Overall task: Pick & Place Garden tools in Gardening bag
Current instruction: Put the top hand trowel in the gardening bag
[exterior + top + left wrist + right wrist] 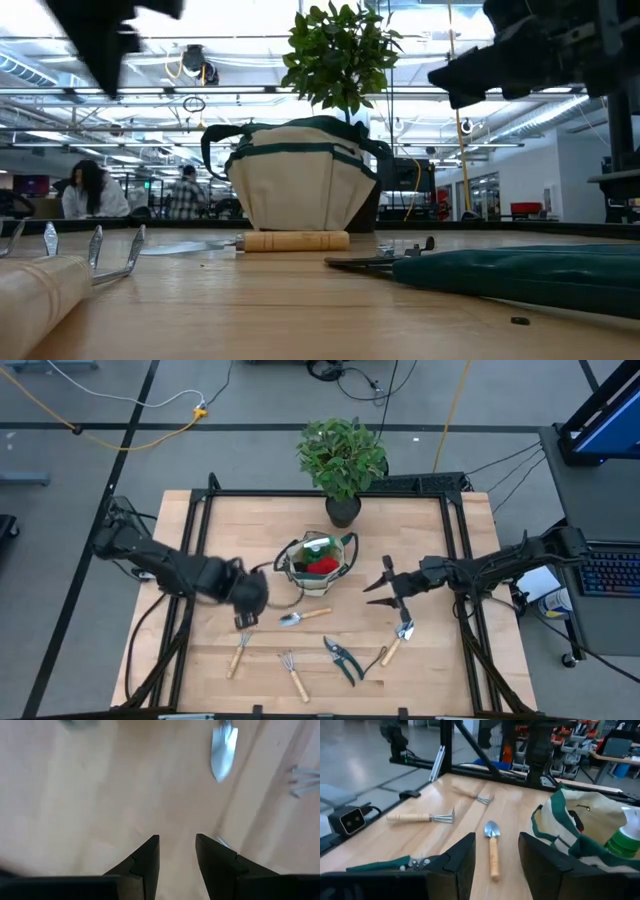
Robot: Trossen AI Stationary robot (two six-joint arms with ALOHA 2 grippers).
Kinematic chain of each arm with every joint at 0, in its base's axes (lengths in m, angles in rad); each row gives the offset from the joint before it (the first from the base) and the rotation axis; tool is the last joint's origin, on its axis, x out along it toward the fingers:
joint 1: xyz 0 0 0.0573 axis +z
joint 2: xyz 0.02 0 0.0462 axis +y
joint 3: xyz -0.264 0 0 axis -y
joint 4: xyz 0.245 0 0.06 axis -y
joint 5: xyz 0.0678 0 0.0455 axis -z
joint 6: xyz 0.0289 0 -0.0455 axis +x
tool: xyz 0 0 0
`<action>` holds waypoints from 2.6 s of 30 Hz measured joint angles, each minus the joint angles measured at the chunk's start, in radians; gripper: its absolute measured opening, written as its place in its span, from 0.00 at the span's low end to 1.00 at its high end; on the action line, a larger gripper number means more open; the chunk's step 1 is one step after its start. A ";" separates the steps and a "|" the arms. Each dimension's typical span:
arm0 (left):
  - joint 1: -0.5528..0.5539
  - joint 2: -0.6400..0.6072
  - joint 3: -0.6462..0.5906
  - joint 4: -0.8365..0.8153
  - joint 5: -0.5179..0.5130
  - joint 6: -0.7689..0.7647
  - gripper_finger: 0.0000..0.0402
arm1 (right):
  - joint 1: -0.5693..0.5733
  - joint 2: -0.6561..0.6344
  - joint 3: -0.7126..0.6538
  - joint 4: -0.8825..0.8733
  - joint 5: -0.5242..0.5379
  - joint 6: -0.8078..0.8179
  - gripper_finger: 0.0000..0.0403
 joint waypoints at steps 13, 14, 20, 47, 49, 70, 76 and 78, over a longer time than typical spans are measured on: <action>-0.296 0.000 -0.164 0.212 0.014 -0.731 0.33 | -0.001 0.000 -0.066 0.106 0.004 -0.048 0.36; -0.303 -0.001 -0.171 0.226 -0.028 -0.727 0.33 | -0.001 0.000 -0.066 0.111 0.005 -0.053 0.36; -0.313 0.000 -0.192 0.326 -0.218 -0.583 0.33 | -0.012 0.006 -0.065 0.137 0.125 -0.057 0.36; -0.270 0.000 -0.192 0.421 -0.313 -0.218 0.33 | -0.021 0.153 -0.063 0.148 0.127 0.108 0.36; -0.252 0.004 -0.192 0.437 -0.317 -0.199 0.33 | -0.021 0.153 -0.063 0.148 0.128 0.107 0.36; 0.026 0.271 -0.192 0.933 -0.101 0.244 0.33 | -0.021 0.153 -0.063 0.130 0.129 0.125 0.36; 0.091 0.332 -0.192 1.004 0.000 0.313 0.33 | -0.021 0.153 -0.063 0.125 0.128 0.125 0.36; 0.107 0.347 -0.192 1.007 0.006 0.327 0.33 | -0.021 0.153 -0.063 0.124 0.127 0.125 0.36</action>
